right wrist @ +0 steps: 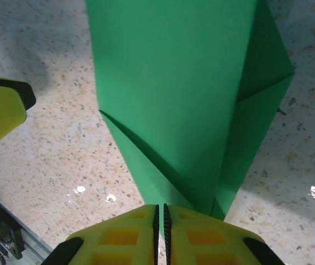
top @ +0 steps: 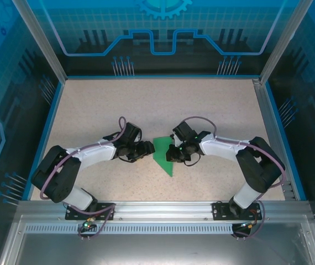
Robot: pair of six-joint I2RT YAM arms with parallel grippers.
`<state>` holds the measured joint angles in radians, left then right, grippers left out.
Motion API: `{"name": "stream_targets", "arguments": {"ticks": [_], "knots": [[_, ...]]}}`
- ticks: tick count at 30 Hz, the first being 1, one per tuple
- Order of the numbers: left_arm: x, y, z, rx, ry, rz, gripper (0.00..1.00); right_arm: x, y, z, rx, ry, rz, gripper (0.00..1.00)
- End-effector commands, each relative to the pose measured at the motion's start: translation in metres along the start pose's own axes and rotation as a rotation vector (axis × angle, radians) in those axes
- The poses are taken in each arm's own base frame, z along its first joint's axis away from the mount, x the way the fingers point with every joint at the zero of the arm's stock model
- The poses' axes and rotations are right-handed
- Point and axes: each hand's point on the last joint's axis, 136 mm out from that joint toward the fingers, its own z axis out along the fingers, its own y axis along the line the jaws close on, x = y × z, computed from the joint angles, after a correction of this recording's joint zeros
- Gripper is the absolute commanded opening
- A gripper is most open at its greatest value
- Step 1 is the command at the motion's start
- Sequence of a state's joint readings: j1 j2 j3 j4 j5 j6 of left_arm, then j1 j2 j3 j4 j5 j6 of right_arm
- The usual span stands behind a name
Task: Fold a paper plane with a square sheet of paper (pick it up from the middle)
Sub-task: Fold the wing for the fifth time at the center of the table.
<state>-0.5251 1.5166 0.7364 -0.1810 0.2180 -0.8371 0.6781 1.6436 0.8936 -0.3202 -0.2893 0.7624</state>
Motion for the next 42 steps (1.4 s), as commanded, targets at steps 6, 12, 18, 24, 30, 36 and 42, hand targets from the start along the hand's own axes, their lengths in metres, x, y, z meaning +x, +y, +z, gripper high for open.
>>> {"name": "stream_targets", "arguments": {"ticks": [6,12,18,24,30,36,42], "knots": [[0.001,-0.007,0.006,0.025,0.043,-0.013,0.66,-0.014,-0.01,0.006,-0.026,-0.012,0.025,0.13],[0.001,-0.012,0.01,0.042,0.065,-0.015,0.66,0.001,-0.035,0.019,-0.024,0.021,0.071,0.14],[0.001,-0.017,0.013,0.06,0.082,-0.022,0.66,0.009,-0.054,0.024,-0.022,0.025,0.113,0.14],[0.003,-0.029,0.021,0.099,0.113,-0.024,0.63,0.013,-0.059,0.028,-0.028,0.03,0.126,0.15],[0.002,-0.038,0.026,0.131,0.124,-0.029,0.55,0.016,-0.065,0.03,-0.016,0.031,0.136,0.15],[0.004,-0.045,0.032,0.162,0.15,-0.043,0.5,0.016,-0.068,0.031,-0.013,0.032,0.143,0.16],[0.007,-0.052,0.036,0.206,0.176,-0.044,0.48,0.017,-0.071,0.03,-0.01,0.033,0.147,0.17]]}}
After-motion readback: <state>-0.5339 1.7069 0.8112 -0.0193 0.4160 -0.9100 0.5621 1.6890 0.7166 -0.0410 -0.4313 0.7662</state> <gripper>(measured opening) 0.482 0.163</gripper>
